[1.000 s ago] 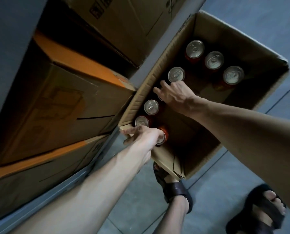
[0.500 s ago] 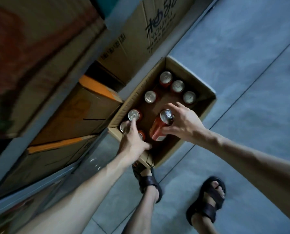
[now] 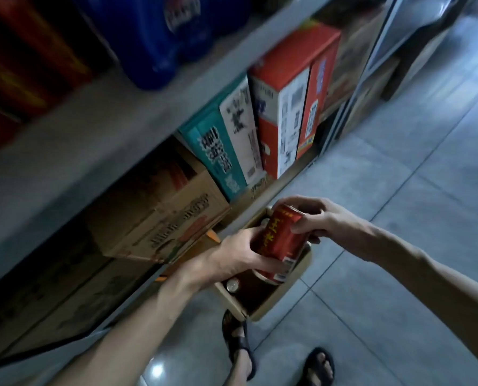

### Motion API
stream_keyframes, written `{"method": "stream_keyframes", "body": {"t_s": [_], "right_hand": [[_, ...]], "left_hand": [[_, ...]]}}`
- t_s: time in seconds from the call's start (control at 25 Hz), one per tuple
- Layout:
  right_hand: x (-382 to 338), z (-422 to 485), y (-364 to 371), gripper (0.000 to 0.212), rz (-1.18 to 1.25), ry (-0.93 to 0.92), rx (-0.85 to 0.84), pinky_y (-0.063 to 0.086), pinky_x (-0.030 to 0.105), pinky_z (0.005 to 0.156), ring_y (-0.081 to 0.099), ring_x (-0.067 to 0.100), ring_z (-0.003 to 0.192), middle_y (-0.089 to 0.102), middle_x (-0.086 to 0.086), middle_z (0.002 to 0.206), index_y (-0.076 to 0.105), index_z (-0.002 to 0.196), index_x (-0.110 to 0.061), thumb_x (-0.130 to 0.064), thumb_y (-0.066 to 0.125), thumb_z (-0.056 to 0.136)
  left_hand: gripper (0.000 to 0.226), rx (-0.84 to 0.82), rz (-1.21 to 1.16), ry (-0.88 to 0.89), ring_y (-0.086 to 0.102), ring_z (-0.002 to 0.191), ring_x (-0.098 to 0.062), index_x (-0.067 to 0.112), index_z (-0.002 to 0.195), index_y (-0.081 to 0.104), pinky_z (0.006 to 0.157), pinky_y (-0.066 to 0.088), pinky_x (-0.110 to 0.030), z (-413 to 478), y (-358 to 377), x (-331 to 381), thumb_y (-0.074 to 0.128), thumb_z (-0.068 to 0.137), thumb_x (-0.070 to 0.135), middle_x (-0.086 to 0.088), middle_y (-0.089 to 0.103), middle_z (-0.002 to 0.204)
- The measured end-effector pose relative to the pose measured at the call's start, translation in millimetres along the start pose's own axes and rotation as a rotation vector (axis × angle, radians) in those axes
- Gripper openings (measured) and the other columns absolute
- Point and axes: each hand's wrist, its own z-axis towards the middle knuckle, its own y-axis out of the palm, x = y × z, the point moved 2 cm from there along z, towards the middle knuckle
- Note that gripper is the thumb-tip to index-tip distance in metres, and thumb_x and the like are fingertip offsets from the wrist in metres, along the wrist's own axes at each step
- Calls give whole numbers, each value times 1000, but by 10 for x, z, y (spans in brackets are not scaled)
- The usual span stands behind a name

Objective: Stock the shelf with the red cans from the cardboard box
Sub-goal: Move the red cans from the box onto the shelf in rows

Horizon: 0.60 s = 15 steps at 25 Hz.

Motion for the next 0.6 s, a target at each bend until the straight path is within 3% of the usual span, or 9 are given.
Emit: {"method": "stream_keyframes", "body": {"t_s": [0.08, 0.16, 0.32, 0.4, 0.48, 0.6], "right_hand": [[-644, -340, 38, 57, -63, -32, -57, 49, 14, 57, 65, 2, 72, 73, -4, 93, 61, 129, -26, -26, 66, 72], [-1170, -565, 118, 49, -139, -63, -100, 52, 20, 61, 66, 8, 75, 74, -5, 98, 61, 127, -36, -28, 67, 79], [-2144, -937, 430, 50, -243, -57, -64, 55, 24, 64, 68, 1, 70, 71, -8, 103, 58, 129, -42, -54, 71, 81], [-2553, -1059, 662, 65, -324, -56, -37, 56, 24, 64, 69, 3, 76, 68, -9, 111, 54, 128, -46, -71, 68, 69], [-2887, -1117, 890, 75, -439, -85, -37, 59, 29, 77, 67, 5, 92, 65, -10, 119, 51, 130, -43, -78, 65, 65], [-3339, -1099, 1194, 62, -601, -139, -29, 58, 44, 87, 67, 17, 99, 68, -2, 115, 58, 123, -31, -68, 68, 74]], "left_hand": [[48, 99, 48, 62, 67, 88, 8, 43, 100, 66, 72, 47, -4, -518, -117, 502, 83, 56, 49, 24, 73, 94], [47, 228, 65, 93, 63, 80, 18, 42, 95, 63, 63, 43, 4, -912, -202, 828, 86, 55, 49, 33, 69, 86], [44, 477, 153, 169, 52, 64, 31, 32, 95, 55, 55, 37, 7, -1733, -322, 1405, 88, 66, 24, 20, 60, 71], [53, 571, 123, 180, 54, 66, 27, 34, 99, 50, 54, 40, 4, -2118, -402, 1604, 88, 65, 25, 21, 56, 80], [66, 604, 74, 160, 57, 80, 16, 34, 111, 44, 63, 46, -2, -2415, -486, 1712, 88, 61, 34, 19, 58, 94], [73, 588, -19, 159, 61, 94, 3, 34, 116, 45, 76, 51, -16, -2794, -682, 1762, 85, 57, 49, 16, 63, 106]]}}
